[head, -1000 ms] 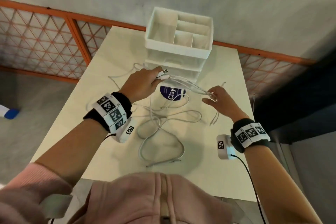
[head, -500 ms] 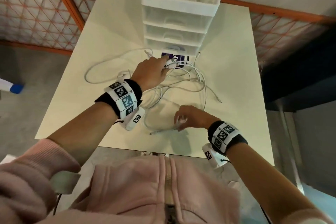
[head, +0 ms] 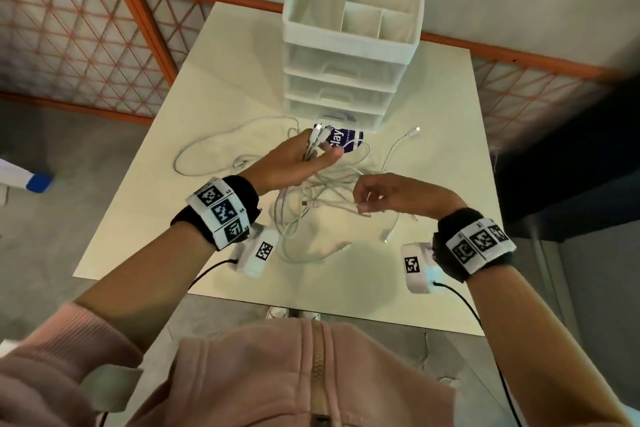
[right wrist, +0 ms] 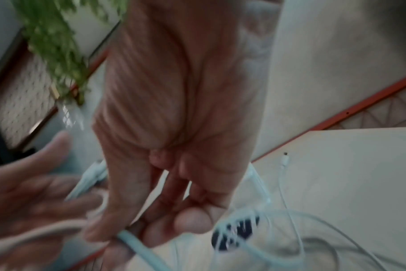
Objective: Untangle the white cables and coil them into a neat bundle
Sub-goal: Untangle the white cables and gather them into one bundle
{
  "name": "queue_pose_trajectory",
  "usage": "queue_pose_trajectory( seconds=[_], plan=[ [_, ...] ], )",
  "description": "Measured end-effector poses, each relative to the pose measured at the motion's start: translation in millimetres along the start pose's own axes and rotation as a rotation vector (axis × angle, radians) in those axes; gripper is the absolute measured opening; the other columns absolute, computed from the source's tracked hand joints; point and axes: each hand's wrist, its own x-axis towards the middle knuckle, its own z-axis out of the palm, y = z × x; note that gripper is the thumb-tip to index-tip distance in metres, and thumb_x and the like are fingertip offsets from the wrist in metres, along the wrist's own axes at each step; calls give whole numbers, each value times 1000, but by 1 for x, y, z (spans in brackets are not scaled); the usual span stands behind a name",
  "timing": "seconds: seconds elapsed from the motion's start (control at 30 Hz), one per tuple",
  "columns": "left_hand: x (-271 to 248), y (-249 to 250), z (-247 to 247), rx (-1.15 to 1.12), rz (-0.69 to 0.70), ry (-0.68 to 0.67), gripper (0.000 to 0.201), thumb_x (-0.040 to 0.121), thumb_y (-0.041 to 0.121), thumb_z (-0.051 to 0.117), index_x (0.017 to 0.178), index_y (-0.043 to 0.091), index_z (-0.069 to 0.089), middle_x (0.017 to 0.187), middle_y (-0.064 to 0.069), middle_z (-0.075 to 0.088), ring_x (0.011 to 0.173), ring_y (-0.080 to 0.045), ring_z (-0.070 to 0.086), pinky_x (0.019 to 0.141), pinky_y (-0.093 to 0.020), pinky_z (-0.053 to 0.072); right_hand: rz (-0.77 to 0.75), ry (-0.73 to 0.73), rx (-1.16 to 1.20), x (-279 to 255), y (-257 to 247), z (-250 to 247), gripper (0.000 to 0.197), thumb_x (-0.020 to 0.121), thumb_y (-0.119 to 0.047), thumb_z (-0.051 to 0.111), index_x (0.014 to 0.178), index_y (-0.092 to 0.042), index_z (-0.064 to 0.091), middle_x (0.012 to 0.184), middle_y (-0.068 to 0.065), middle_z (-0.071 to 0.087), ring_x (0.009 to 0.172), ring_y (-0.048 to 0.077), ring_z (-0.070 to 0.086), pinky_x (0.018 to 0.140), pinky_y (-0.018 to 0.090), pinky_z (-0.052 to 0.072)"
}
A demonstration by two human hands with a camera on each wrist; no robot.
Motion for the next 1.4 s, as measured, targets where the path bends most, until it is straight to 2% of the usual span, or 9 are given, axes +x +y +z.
queue_pose_trajectory(
  seconds=[0.2, 0.37, 0.5, 0.67, 0.8, 0.97, 1.13, 1.27, 1.4],
  plan=[
    [-3, 18, -5, -323, 131, 28, 43, 80, 59, 52, 87, 17, 42, 64, 13, 35, 53, -4, 32, 54, -20, 34, -162, 277, 199, -9, -33, -24, 5, 95, -7, 52, 95, -3, 49, 83, 1, 61, 74, 11, 53, 67, 25, 43],
    [3, 36, 3, -396, 160, 109, 21, 97, 33, 45, 85, 16, 43, 51, 18, 47, 45, 1, 41, 52, -17, 33, -210, 300, 158, 6, -59, -12, 7, 94, -10, 54, 96, -5, 49, 79, -2, 61, 73, 10, 56, 66, 19, 45],
    [5, 43, 5, -491, 141, 186, 28, 101, 30, 34, 80, 15, 46, 44, 16, 45, 42, 0, 42, 48, -13, 37, -163, 295, 172, 13, -67, -5, 20, 90, -14, 60, 101, 0, 50, 99, 20, 64, 90, 24, 63, 86, 34, 51],
    [7, 53, 3, -654, 153, 102, 34, 92, 50, 37, 73, 25, 50, 63, 10, 54, 70, -13, 52, 69, -28, 45, -168, 300, 133, 20, -78, 2, 46, 81, -24, 73, 122, -14, 54, 114, -2, 63, 110, 12, 60, 98, 27, 47],
    [2, 71, -12, -756, 271, 63, 34, 96, 44, 30, 78, 18, 40, 63, 7, 52, 55, -10, 54, 60, -29, 50, -129, 246, 83, 25, -73, 2, 19, 86, -28, 67, 84, -10, 74, 86, 2, 74, 96, 17, 67, 102, 32, 43],
    [-7, 78, -40, -738, 368, 162, 35, 101, 37, 20, 73, 19, 32, 52, 12, 28, 42, -3, 21, 39, -17, 25, -29, 331, -115, 19, -44, -14, 34, 80, -38, 71, 63, -8, 72, 66, 7, 69, 62, 3, 58, 69, 16, 40],
    [-18, 76, -56, -365, 294, 377, 39, 94, 33, 52, 60, 19, 37, 43, 13, 24, 36, -5, 19, 38, -17, 22, 66, 496, -268, 7, -21, -35, 33, 83, -41, 67, 70, -10, 70, 65, 0, 69, 59, -4, 57, 74, 20, 38],
    [-21, 65, -46, 161, 181, 100, 24, 67, 36, 81, 71, 25, 61, 37, 9, 32, 37, -5, 25, 43, -18, 19, -77, 529, -182, -1, -53, -43, 26, 82, -19, 71, 58, -20, 61, 52, -3, 60, 44, 0, 52, 50, 13, 41],
    [-16, 60, -29, 224, 142, 79, 46, 80, 26, 72, 40, 29, 50, 32, 12, 42, 33, -3, 35, 45, -19, 26, -186, 573, -169, -5, -81, -50, 21, 80, -10, 69, 62, -4, 60, 51, -2, 48, 44, 3, 43, 47, 15, 37]
  ],
)
